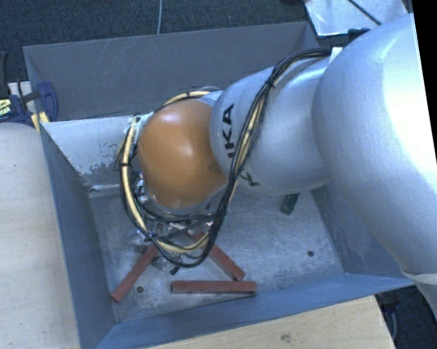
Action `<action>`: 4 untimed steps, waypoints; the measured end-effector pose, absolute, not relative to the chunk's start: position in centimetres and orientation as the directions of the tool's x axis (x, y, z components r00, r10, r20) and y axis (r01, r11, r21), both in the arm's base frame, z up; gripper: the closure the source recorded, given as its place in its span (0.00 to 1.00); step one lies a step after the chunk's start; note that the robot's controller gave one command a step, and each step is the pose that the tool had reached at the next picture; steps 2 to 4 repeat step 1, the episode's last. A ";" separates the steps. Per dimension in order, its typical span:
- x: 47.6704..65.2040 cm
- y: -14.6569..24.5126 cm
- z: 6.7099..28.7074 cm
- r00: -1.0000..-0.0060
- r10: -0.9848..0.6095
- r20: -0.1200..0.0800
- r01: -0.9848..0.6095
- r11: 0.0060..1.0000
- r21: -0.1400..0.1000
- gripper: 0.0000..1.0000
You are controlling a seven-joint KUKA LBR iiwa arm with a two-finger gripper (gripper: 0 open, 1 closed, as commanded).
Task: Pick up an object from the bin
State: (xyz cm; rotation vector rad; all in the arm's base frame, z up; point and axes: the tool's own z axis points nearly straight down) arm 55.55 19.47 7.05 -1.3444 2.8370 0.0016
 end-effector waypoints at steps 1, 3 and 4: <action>54.8 18.7 22.0 -0.674 -0.739 -0.005 -0.739 0.674 -0.002 1.00; 54.8 18.7 22.0 -0.674 -0.739 -0.005 -0.739 0.674 -0.002 1.00; 54.8 18.7 22.0 -0.674 -0.739 -0.005 -0.739 0.674 -0.002 1.00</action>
Offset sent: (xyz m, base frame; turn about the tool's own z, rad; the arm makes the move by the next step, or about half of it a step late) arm 0.0000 0.0000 0.0000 0.0000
